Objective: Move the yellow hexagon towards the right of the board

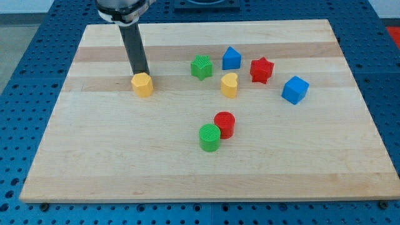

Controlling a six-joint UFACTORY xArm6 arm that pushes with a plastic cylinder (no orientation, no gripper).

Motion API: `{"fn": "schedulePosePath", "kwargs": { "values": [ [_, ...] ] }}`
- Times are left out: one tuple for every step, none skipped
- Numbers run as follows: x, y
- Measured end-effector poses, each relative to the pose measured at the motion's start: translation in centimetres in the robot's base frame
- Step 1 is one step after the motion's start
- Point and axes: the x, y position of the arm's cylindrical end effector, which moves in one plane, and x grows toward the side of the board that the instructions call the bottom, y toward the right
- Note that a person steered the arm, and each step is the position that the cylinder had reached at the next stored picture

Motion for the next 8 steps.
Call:
{"fn": "schedulePosePath", "kwargs": {
  "values": [
    [1.7,-1.2],
    [2.2,-3.2],
    [3.7,-4.8],
    [6.1,-5.1],
    [7.3,-5.1],
    [7.2,-5.1],
    [7.1,-5.1],
    [6.9,-5.1]
  ]
}}
